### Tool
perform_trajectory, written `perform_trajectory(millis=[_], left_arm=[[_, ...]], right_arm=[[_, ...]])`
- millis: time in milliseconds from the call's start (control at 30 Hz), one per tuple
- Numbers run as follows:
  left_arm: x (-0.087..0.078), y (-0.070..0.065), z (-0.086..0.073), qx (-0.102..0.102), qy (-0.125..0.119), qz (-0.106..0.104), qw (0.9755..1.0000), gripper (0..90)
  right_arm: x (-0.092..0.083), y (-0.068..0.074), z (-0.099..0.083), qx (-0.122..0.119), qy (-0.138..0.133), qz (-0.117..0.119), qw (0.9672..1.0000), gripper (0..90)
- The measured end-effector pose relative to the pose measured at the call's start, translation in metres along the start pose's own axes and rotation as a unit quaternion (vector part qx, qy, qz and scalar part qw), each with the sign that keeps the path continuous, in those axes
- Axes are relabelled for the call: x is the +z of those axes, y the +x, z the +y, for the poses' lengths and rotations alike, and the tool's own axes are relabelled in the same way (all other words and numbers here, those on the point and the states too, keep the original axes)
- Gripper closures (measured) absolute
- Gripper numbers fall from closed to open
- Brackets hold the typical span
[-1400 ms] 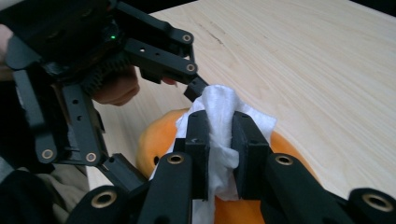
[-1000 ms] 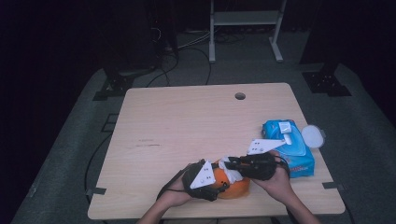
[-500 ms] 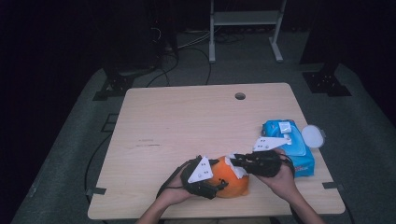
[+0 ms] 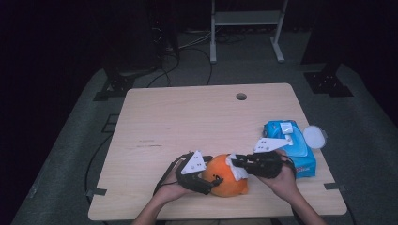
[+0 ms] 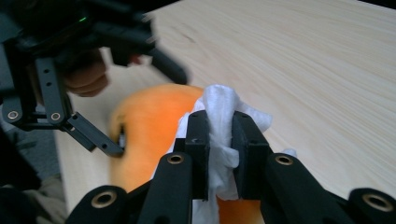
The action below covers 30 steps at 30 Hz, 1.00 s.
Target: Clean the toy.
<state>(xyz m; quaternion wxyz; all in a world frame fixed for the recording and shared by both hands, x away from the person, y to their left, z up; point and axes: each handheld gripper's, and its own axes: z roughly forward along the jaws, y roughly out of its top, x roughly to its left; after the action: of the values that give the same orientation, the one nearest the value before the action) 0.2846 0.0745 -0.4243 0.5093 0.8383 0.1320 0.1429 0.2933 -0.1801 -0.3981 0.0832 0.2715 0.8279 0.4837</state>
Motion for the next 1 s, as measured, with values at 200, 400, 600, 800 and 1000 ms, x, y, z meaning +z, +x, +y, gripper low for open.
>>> perform_trajectory(millis=[200,400,600,800,1000], left_arm=[[0.004,-0.004,-0.002,0.016,0.018,0.005,0.9997,35.4],[-0.001,0.011,-0.012,-0.019,0.026,0.013,0.9994,37.9],[-0.003,0.011,-0.007,-0.020,0.005,0.001,0.9998,30.2],[0.000,0.015,-0.011,-0.038,0.029,0.009,0.9988,37.2],[-0.005,0.032,-0.021,-0.087,0.029,0.012,0.9957,37.5]], right_arm=[[0.005,0.002,0.000,-0.006,0.002,-0.001,1.0000,77.2],[-0.005,-0.019,-0.012,0.020,0.007,-0.019,0.9996,77.2],[0.002,-0.011,-0.008,0.013,0.007,-0.020,0.9997,77.0],[0.004,-0.022,-0.012,0.036,0.004,-0.009,0.9993,76.9],[0.004,-0.021,-0.017,0.040,0.015,0.013,0.9990,76.9]])
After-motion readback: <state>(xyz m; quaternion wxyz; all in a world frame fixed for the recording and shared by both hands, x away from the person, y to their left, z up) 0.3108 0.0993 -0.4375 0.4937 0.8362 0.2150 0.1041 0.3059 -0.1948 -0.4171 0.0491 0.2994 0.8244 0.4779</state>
